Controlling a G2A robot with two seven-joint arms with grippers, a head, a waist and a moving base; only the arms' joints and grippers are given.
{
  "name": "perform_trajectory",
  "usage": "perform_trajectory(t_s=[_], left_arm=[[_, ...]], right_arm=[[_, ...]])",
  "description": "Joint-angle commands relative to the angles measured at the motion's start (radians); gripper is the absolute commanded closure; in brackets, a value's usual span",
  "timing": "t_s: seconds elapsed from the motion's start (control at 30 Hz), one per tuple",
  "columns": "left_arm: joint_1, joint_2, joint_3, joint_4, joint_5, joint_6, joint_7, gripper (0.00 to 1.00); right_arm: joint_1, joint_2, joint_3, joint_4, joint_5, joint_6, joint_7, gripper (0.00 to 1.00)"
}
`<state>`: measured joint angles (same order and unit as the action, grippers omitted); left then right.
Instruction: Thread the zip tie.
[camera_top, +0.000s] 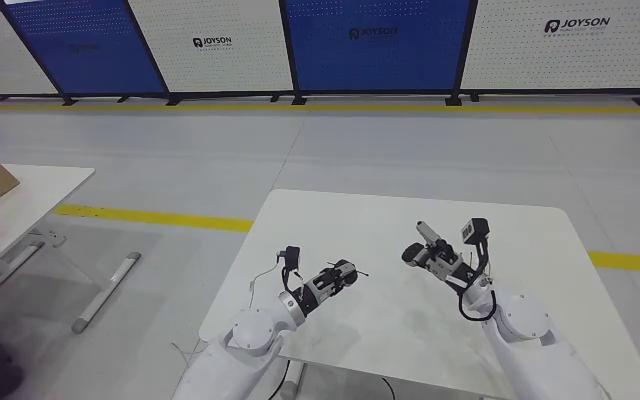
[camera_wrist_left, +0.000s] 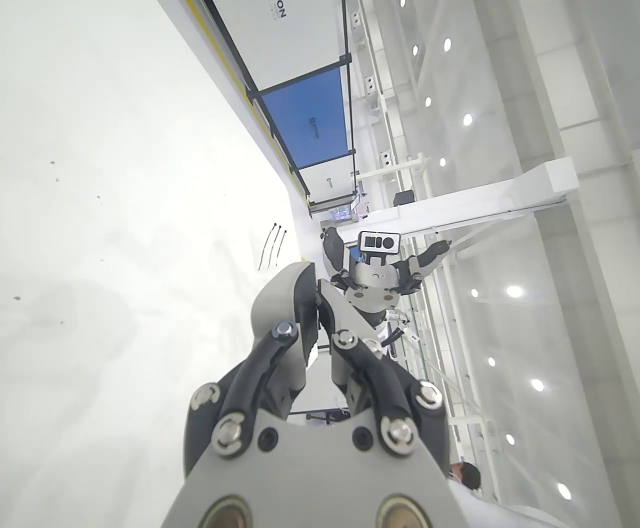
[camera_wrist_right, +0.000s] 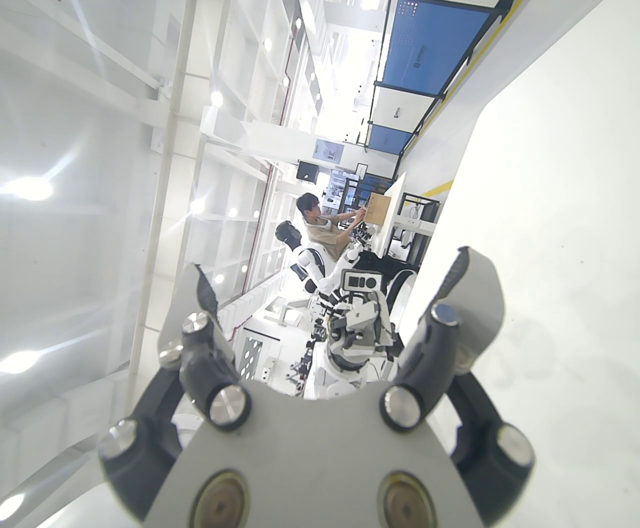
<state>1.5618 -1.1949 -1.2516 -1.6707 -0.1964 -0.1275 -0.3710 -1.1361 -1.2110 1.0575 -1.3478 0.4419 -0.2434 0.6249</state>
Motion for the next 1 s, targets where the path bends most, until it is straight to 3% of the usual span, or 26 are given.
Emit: perform_trajectory(t_s=[0.0, 0.1, 0.27, 0.4, 0.73, 0.8, 0.87, 0.9, 0.97], left_arm=[[0.0, 0.0, 0.0, 0.0, 0.0, 0.0, 0.0, 1.0], [0.0, 0.0, 0.0, 0.0, 0.0, 0.0, 0.0, 1.0], [0.0, 0.0, 0.0, 0.0, 0.0, 0.0, 0.0, 1.0], [0.0, 0.0, 0.0, 0.0, 0.0, 0.0, 0.0, 1.0], [0.0, 0.0, 0.0, 0.0, 0.0, 0.0, 0.0, 1.0], [0.0, 0.0, 0.0, 0.0, 0.0, 0.0, 0.0, 1.0], [0.0, 0.0, 0.0, 0.0, 0.0, 0.0, 0.0, 1.0], [0.0, 0.0, 0.0, 0.0, 0.0, 0.0, 0.0, 1.0], [0.0, 0.0, 0.0, 0.0, 0.0, 0.0, 0.0, 1.0]], right_arm=[[0.001, 0.009, 0.001, -0.043, -0.102, 0.045, 0.045, 0.0], [0.005, 0.031, 0.053, -0.085, -0.192, 0.129, 0.118, 0.0], [-0.019, 0.079, 0.169, -0.23, -0.443, 0.332, 0.216, 0.0], [-0.022, 0.099, 0.201, -0.298, -0.6, 0.443, 0.26, 0.0], [-0.024, 0.099, 0.199, -0.298, -0.602, 0.44, 0.257, 0.0], [-0.02, 0.104, 0.182, -0.296, -0.66, 0.393, 0.297, 0.0], [0.014, 0.113, 0.19, -0.27, -0.66, 0.344, 0.43, 0.0], [0.041, 0.121, 0.217, -0.245, -0.643, 0.288, 0.506, 0.0], [0.057, 0.135, 0.264, -0.226, -0.655, 0.234, 0.577, 0.0]])
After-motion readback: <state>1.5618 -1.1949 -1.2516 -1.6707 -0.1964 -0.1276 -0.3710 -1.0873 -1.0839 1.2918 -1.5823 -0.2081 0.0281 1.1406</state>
